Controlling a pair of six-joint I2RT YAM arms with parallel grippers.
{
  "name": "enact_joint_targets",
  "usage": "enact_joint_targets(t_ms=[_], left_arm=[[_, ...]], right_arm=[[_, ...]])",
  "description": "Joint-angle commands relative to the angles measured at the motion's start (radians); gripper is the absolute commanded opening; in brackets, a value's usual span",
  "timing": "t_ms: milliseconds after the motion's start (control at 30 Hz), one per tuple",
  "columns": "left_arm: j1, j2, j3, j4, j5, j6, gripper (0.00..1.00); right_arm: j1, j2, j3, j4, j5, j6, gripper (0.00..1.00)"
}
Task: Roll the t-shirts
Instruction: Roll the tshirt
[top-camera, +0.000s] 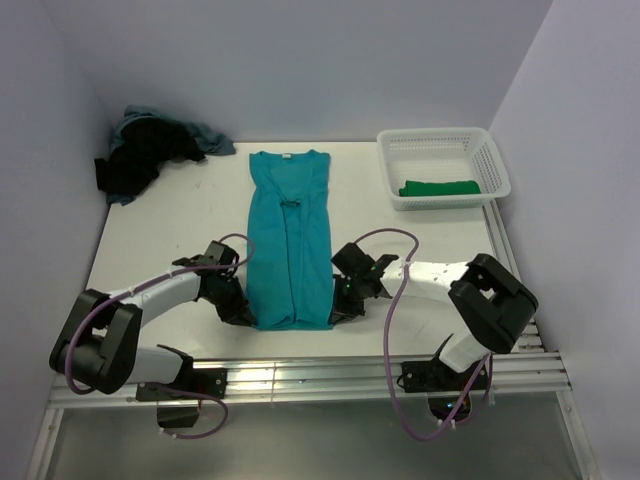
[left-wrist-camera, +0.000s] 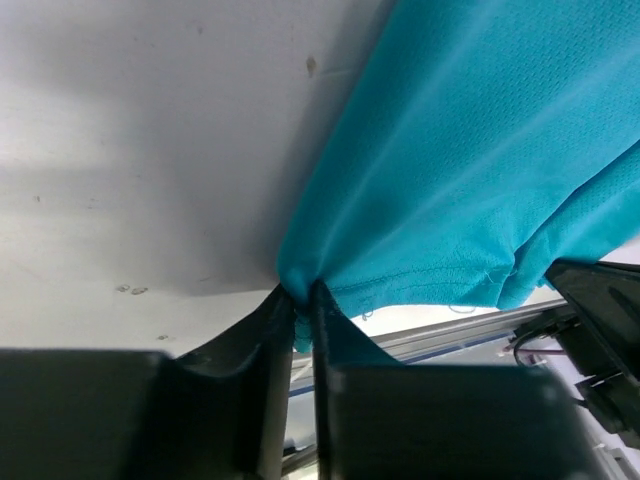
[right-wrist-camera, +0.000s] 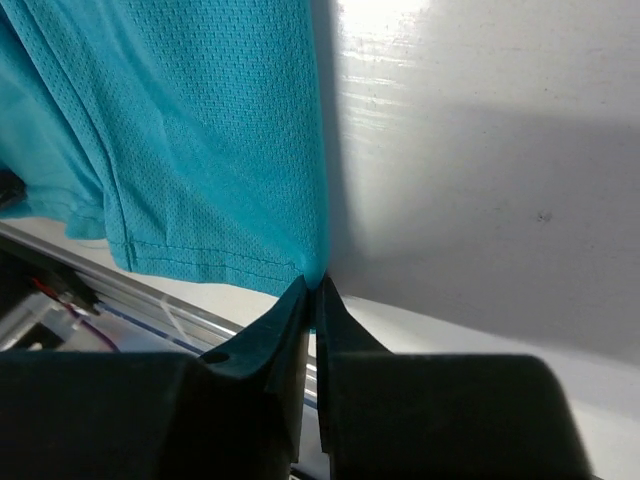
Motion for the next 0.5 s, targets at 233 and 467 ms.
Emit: enact_joint_targets(t_ms=[233, 467], left_arm=[[-0.015, -0.006, 0.057, -0.087, -0.037, 0.049, 0.02], [-0.015, 0.004, 0.137, -0.151, -0.021, 0.068, 0.02]], right_arm=[[0.01, -0.045, 0.091, -0.145, 0.006, -0.077, 0.0], [0.01, -0.043, 0.201, -0.26, 0.023, -0.131, 0.0]])
